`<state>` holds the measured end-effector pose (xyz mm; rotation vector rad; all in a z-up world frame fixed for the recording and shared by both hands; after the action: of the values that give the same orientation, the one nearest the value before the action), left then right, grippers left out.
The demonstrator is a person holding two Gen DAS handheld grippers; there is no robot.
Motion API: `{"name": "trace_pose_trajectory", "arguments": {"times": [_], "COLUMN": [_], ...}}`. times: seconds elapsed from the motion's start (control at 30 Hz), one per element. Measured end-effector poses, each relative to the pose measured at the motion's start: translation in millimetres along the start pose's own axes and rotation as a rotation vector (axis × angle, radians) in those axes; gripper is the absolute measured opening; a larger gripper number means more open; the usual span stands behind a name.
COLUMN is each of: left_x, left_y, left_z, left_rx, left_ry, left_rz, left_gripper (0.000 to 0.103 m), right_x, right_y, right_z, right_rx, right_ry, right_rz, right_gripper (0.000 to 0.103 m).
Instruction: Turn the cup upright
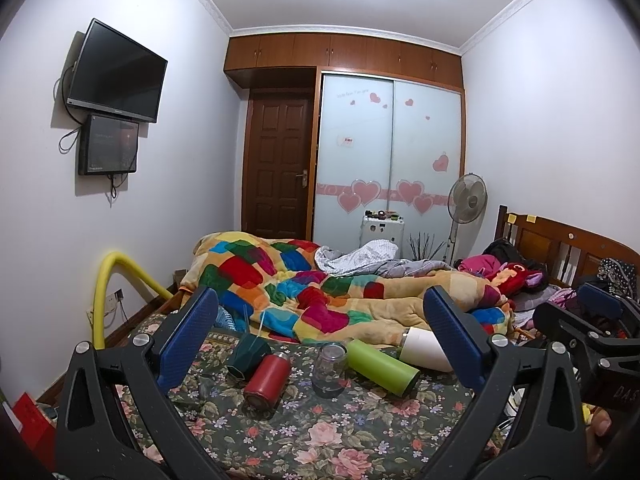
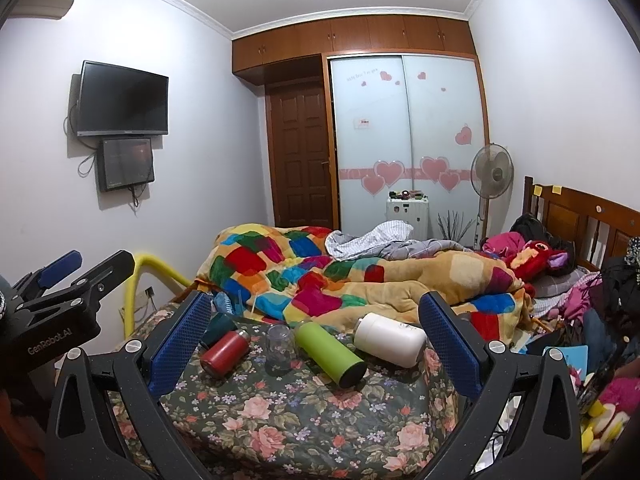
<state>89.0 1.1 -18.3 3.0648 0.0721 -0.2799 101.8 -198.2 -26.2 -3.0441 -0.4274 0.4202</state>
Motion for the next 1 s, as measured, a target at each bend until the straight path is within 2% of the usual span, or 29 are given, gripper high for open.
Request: {"name": "trace_pose_trajectory", "arguments": {"times": [0.3, 0.4, 0.5, 0.63, 0.7, 0.9, 1.0], "left_x": [38, 60, 83, 122, 147, 213, 239], "left_y": [-8, -16, -26, -41, -51, -76, -84], "left_z": [14, 27, 45, 79, 102, 167, 191], "left_rx": [-0.023, -0.036, -0.061, -0.099, -0.105, -0.084, -0.087], "left_ry": [-0.066, -0.114, -0.176, -0.286, -0.365, -0.588, -0.675], "left_rz": [-0.008, -0.036, -0.033, -0.015, -0.02, -0.027, -0.008], "left_gripper": [0.103, 0.103, 0.103, 0.103, 0.102, 0.093, 0.091], "right_x": [25, 36, 49, 66, 73, 95, 104], "right_y": [4, 5, 7, 10, 12, 15, 16], "right_z": [6, 12, 19, 29, 33, 45, 51], "right_rx": [0.0, 0.0, -0.001, 0.001, 0.0, -0.006, -0.003], "right_ry": [-0.045, -0.068, -0.098, -0.14, -0.161, -0.215, -0.238], "right_rz": [0.01, 0.015, 0.019, 0.025, 0.03, 0.049, 0.055], "right_gripper": [0.103, 0.103, 0.103, 0.103, 0.103, 0.103, 0.103]}}
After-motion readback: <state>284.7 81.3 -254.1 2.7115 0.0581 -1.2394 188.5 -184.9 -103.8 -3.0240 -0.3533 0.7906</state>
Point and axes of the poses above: each gripper's, at about its wrist camera, not at the fingertips, and x roughly the way its jaws point, y to its right, z to its underside, the point moved 8 cm from there along x, roughly the way its jaws point, and after that the axes turned 2 degrees about -z, right-handed, at the moved point
